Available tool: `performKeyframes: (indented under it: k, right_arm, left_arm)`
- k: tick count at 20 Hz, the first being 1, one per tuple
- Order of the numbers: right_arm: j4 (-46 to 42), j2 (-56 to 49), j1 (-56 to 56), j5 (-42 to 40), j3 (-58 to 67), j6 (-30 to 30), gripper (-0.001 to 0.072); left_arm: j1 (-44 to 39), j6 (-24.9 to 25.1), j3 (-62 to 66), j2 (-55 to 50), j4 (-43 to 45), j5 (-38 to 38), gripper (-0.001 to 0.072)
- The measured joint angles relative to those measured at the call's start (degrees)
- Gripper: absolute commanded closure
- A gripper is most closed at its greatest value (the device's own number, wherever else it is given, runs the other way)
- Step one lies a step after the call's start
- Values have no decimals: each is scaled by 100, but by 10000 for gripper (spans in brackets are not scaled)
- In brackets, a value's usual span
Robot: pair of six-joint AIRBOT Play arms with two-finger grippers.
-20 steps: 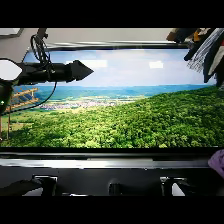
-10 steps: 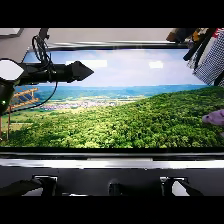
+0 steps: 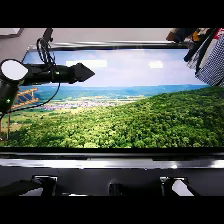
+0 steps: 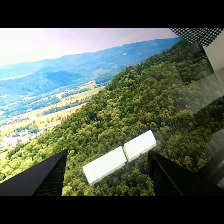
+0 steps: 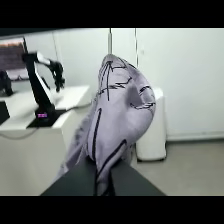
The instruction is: Fold the clothes and pants, and hang the long-sleeved shirts on hangers.
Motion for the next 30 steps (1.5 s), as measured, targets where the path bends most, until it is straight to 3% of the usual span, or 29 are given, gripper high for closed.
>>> performKeyframes:
  k: [4,5,6,8,10,12,15,18,21,26,27,28,29,30]
  right_arm:
    - [179,105,-87,68,7,-103,166]
    - [243,149,-98,173,-2,-142,128]
    - [304,236,-103,203,-4,-179,90]
    - [389,529,-111,216,2,-208,90]
    - [907,846,-116,11,2,-173,90]
    - [2011,1045,-116,-442,2,-380,91]
    - [4894,914,-114,-892,-4,-1681,93]
    - [7383,350,236,-168,-24,-3333,93]
    - [7587,-94,1174,1012,-518,-4192,93]
    - [7062,-17,2986,1818,-2573,-4566,97]
    - [7007,57,3392,1816,-3038,-4586,154]
    - [6920,109,3764,1805,-3453,-4583,269]
    - [6826,149,4133,1720,-3853,-4559,423]
    - [6706,181,4444,1620,-4181,-4548,637]
  left_arm:
    - [0,-13,0,-26,0,2,133]
    - [0,-55,2,-28,-2,0,129]
    - [4,-72,0,-28,0,0,79]
    - [39,-186,0,-28,-2,-11,75]
    - [142,-297,2,-24,-2,-66,75]
    - [297,-350,0,-20,0,-142,75]
    - [599,-400,0,-9,9,-358,75]
    - [925,-417,0,33,234,-855,75]
    - [1110,-417,-11,181,1064,-1445,76]
    - [1329,-111,-643,793,2310,-1847,144]
    - [1379,-55,-863,935,2444,-1880,339]
    - [1438,11,-1104,1091,2540,-1871,594]
    - [1493,61,-1314,1224,2608,-1856,670]
    - [1547,136,-1519,1349,2664,-1810,670]
